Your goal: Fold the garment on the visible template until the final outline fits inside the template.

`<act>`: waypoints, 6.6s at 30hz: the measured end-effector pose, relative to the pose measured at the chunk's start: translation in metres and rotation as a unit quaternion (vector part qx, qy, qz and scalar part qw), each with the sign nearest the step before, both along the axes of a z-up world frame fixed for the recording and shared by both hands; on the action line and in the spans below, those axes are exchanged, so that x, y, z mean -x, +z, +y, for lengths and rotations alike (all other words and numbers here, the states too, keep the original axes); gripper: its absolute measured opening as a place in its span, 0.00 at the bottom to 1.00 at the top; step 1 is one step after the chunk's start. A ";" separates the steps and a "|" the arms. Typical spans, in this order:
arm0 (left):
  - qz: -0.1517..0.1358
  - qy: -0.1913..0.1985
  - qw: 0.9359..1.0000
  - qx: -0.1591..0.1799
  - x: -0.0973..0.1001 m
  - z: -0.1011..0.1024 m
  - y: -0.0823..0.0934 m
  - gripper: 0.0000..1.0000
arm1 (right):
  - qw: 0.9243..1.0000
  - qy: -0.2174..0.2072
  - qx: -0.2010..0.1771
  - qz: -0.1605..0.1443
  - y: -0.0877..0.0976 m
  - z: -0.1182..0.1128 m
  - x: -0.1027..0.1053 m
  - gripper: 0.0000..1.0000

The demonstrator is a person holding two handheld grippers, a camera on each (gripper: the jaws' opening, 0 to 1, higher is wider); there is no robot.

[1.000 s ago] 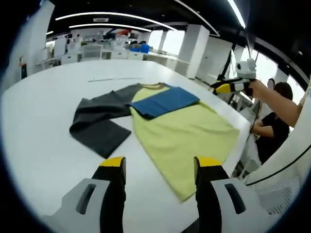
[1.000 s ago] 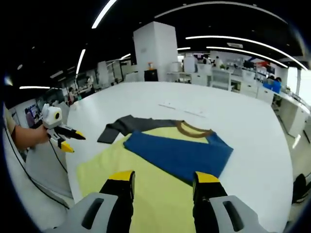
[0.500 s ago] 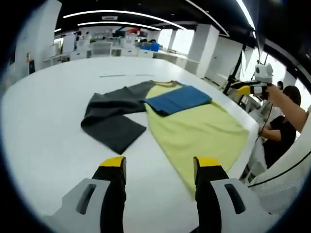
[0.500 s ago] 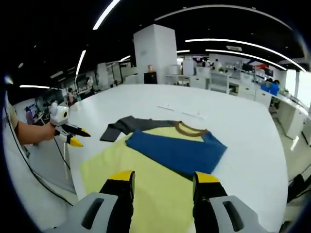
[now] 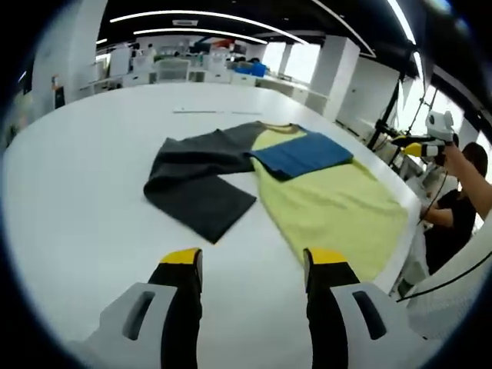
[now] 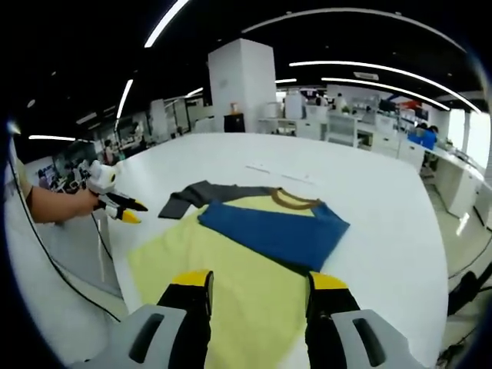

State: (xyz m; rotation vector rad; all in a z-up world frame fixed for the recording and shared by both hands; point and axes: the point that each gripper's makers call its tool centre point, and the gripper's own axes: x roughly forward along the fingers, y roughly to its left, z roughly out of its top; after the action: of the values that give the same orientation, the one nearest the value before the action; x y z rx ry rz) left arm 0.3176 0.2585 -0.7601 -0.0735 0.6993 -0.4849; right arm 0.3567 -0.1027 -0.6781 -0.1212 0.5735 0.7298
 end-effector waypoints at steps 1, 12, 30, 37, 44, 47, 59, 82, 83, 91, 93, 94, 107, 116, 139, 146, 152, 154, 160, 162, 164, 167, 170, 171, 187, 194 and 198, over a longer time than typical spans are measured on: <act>0.002 0.005 1.000 0.000 -0.002 0.002 -0.001 0.49 | 1.000 -0.002 0.000 0.001 -0.001 -0.002 0.001 0.45; 0.005 0.037 0.999 -0.004 -0.023 0.019 -0.005 0.41 | 1.000 -0.011 0.002 0.010 -0.007 -0.012 0.012 0.46; 0.021 0.042 0.997 -0.057 -0.061 0.026 -0.021 0.29 | 1.000 -0.029 0.000 0.010 -0.007 -0.027 0.016 0.46; 0.040 0.046 0.995 -0.083 -0.063 0.030 -0.032 0.25 | 0.999 -0.036 0.000 0.011 -0.008 -0.033 0.017 0.46; 0.039 0.036 0.991 -0.123 -0.065 0.036 -0.034 0.14 | 0.999 -0.040 -0.001 0.013 -0.011 -0.034 0.017 0.46; 0.031 0.029 0.988 -0.148 -0.066 0.038 -0.035 0.09 | 0.999 -0.039 -0.002 0.016 -0.013 -0.032 0.017 0.46; 0.015 0.005 0.983 -0.185 -0.070 0.038 -0.035 0.00 | 0.999 -0.038 0.000 0.019 -0.015 -0.031 0.014 0.46; -0.076 0.067 0.958 -0.268 -0.133 0.117 0.064 0.00 | 0.999 -0.043 -0.007 0.024 -0.017 -0.038 0.014 0.46; -0.084 0.069 0.956 -0.272 -0.135 0.118 0.070 0.00 | 0.999 -0.045 -0.007 0.024 -0.017 -0.039 0.015 0.46; -0.094 0.025 0.934 -0.345 -0.130 0.117 0.067 0.00 | 0.998 -0.054 -0.007 0.031 -0.024 -0.048 0.018 0.45; -0.085 0.024 0.938 -0.335 -0.124 0.113 0.055 0.00 | 0.998 -0.054 -0.008 0.032 -0.024 -0.047 0.018 0.45; -0.079 0.023 0.942 -0.326 -0.121 0.111 0.050 0.00 | 0.998 -0.054 -0.008 0.031 -0.024 -0.047 0.018 0.45; -0.037 0.009 0.955 -0.293 -0.085 0.100 0.005 0.00 | 0.998 -0.050 -0.011 0.032 -0.024 -0.042 0.015 0.45; -0.040 0.055 0.964 -0.257 -0.094 0.118 0.019 0.00 | 0.998 -0.046 -0.009 0.036 -0.027 -0.037 0.018 0.45; -0.046 0.086 0.976 -0.195 -0.093 0.118 0.020 0.09 | 0.997 -0.060 -0.006 0.042 -0.031 -0.046 0.020 0.46; -0.037 0.082 0.982 -0.169 -0.106 0.106 0.014 0.10 | 0.997 -0.063 -0.002 0.044 -0.031 -0.047 0.019 0.46; -0.017 0.076 0.985 -0.156 -0.120 0.100 0.001 0.18 | 0.997 -0.070 0.003 0.046 -0.030 -0.053 0.020 0.46; -0.002 0.077 0.985 -0.154 -0.121 0.102 -0.007 0.20 | 0.996 -0.073 0.004 0.047 -0.031 -0.055 0.021 0.46; 0.019 0.068 0.986 -0.150 -0.116 0.105 -0.021 0.20 | 0.995 -0.082 0.008 0.049 -0.032 -0.062 0.024 0.46; 0.026 0.066 0.986 -0.148 -0.115 0.105 -0.024 0.20 | 0.995 -0.084 0.010 0.050 -0.033 -0.064 0.025 0.46; 0.027 0.066 0.986 -0.150 -0.114 0.105 -0.025 0.20 | 0.995 -0.086 0.010 0.052 -0.033 -0.065 0.025 0.46; 0.036 0.057 0.988 -0.142 -0.113 0.101 -0.028 0.12 | 0.995 -0.086 0.010 0.052 -0.033 -0.065 0.025 0.46; 0.038 0.048 0.988 -0.143 -0.111 0.098 -0.029 0.00 | 0.995 -0.086 0.011 0.053 -0.034 -0.063 0.025 0.46; 0.036 0.046 0.988 -0.146 -0.111 0.098 -0.029 0.00 | 0.995 -0.085 0.011 0.053 -0.034 -0.063 0.026 0.46; -0.066 0.063 0.980 -0.176 -0.142 0.096 0.035 0.00 | 0.995 -0.082 0.006 0.053 -0.035 -0.058 0.026 0.45; -0.099 0.033 0.978 -0.179 -0.158 0.068 0.055 0.00 | 0.995 -0.083 0.002 0.050 -0.033 -0.059 0.026 0.45; -0.112 0.013 0.977 -0.178 -0.166 0.048 0.062 0.00 | 0.995 -0.086 0.002 0.051 -0.033 -0.062 0.027 0.45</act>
State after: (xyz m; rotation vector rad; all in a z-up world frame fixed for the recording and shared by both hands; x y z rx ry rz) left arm 0.4838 0.3062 -0.6982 0.3055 0.5532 -0.3295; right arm 0.3296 -0.1647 -0.7114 -0.0377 0.6740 0.5703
